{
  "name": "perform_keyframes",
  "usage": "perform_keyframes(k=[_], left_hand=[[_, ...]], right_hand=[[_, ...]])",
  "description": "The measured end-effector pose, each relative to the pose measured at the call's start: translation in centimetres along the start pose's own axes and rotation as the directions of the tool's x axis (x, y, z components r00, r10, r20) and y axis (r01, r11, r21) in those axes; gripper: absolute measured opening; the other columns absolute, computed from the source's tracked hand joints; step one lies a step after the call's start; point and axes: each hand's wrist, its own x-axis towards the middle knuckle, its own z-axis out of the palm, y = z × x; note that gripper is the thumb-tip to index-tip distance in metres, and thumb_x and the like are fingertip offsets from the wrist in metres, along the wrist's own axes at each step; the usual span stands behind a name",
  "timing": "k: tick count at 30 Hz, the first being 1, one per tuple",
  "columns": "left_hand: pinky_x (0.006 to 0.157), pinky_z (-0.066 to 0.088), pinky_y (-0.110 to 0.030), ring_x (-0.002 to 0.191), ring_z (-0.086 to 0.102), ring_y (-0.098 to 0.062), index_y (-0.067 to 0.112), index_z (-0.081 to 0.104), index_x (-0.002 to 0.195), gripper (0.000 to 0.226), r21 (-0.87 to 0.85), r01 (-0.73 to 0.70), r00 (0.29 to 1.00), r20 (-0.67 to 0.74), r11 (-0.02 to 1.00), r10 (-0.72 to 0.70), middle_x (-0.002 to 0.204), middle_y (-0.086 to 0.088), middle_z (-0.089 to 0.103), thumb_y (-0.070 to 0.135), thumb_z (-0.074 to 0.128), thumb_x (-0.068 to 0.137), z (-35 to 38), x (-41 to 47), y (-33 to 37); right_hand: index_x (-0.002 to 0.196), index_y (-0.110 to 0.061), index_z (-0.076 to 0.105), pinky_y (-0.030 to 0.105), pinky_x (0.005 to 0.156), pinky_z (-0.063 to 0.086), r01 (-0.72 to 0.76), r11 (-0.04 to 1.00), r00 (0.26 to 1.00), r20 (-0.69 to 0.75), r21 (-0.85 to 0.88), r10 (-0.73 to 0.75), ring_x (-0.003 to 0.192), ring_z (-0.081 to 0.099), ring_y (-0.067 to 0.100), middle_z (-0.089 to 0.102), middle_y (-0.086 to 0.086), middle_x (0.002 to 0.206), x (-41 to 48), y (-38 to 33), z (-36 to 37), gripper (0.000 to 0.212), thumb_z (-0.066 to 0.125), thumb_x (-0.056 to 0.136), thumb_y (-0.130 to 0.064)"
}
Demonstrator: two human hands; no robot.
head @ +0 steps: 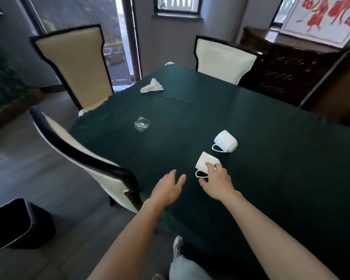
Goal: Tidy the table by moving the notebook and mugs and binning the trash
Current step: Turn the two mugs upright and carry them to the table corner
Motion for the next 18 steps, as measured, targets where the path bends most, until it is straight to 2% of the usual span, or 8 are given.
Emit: perform_keyframes(k=[3,5,7,9,11,14,16,18], left_hand=[[0.116,0.036,-0.040,0.147,0.042,-0.028,0.018,0.031,0.161,0.074,-0.098,0.056,0.997,0.058,0.994,-0.050,0.163,-0.008,0.043,0.063,0.035,0.102,0.4,2.8,1.4],[0.110,0.040,-0.037,0.137,0.051,-0.024,0.021,0.038,0.158,0.071,-0.153,0.109,0.992,0.078,0.982,-0.098,0.153,-0.002,0.053,0.064,0.034,0.102,0.5,4.7,2.3],[0.092,0.042,-0.032,0.105,0.059,-0.008,0.024,0.048,0.150,0.066,-0.213,0.141,0.989,0.081,0.967,-0.126,0.116,0.016,0.062,0.066,0.033,0.101,0.7,6.7,2.8],[0.080,0.039,-0.028,0.085,0.049,0.002,0.027,0.054,0.144,0.063,-0.266,0.186,0.982,0.078,0.946,-0.171,0.093,0.024,0.052,0.067,0.032,0.100,1.0,8.6,3.2],[0.082,0.044,-0.029,0.087,0.052,-0.001,0.026,0.055,0.142,0.065,-0.306,0.247,0.968,0.114,0.920,-0.222,0.095,0.021,0.054,0.068,0.032,0.099,1.3,10.0,3.3],[0.102,0.051,-0.042,0.112,0.061,-0.022,0.025,0.055,0.142,0.068,-0.371,0.333,0.941,0.182,0.867,-0.284,0.117,0.009,0.062,0.070,0.032,0.098,1.7,11.6,3.5],[0.095,0.052,-0.038,0.113,0.062,-0.019,0.028,0.052,0.144,0.066,-0.397,0.375,0.926,0.210,0.838,-0.314,0.123,0.010,0.061,0.071,0.032,0.098,1.7,12.5,3.7],[0.090,0.054,-0.036,0.104,0.062,-0.015,0.032,0.054,0.134,0.057,-0.406,0.391,0.919,0.227,0.826,-0.324,0.111,0.013,0.062,0.071,0.032,0.099,1.4,13.4,3.8]], right_hand=[[0.154,-0.015,0.033,0.046,0.108,0.042,-0.007,1.000,1.000,-0.019,-0.013,0.007,0.138,0.039,0.038,0.034,0.018,0.156,3.0,0.9,-0.1,0.071,0.063,0.096,-0.042],[0.157,-0.016,0.028,0.045,0.112,0.038,-0.012,1.000,1.000,-0.028,-0.018,0.011,0.144,0.032,0.038,0.026,0.018,0.160,5.3,1.2,0.0,0.078,0.067,0.094,-0.040],[0.159,-0.018,0.023,0.045,0.116,0.035,-0.018,1.000,0.999,-0.029,-0.007,0.018,0.148,0.025,0.038,0.018,0.018,0.164,7.7,1.5,0.3,0.090,0.074,0.088,-0.039],[0.160,-0.018,0.019,0.045,0.118,0.033,-0.036,0.999,0.999,-0.002,-0.016,0.036,0.151,0.021,0.038,0.014,0.018,0.165,10.0,1.6,0.8,0.104,0.082,0.081,-0.041],[0.161,-0.018,0.018,0.043,0.118,0.033,-0.058,0.997,0.998,0.037,-0.049,0.060,0.148,0.026,0.036,0.021,0.017,0.161,11.8,1.5,1.4,0.115,0.087,0.073,-0.045],[0.158,-0.016,0.024,0.039,0.111,0.038,-0.066,0.992,0.995,0.066,-0.103,0.073,0.134,0.042,0.032,0.039,0.013,0.148,13.8,1.5,2.3,0.115,0.088,0.069,-0.050],[0.153,-0.016,0.034,0.038,0.105,0.041,-0.054,0.989,0.996,0.064,-0.140,0.063,0.127,0.047,0.030,0.046,0.011,0.141,14.6,1.6,2.7,0.108,0.086,0.067,-0.055],[0.143,-0.017,0.043,0.038,0.100,0.041,-0.032,0.988,0.998,0.051,-0.150,0.040,0.121,0.049,0.030,0.051,0.009,0.135,15.0,1.7,2.8,0.099,0.085,0.064,-0.059]])
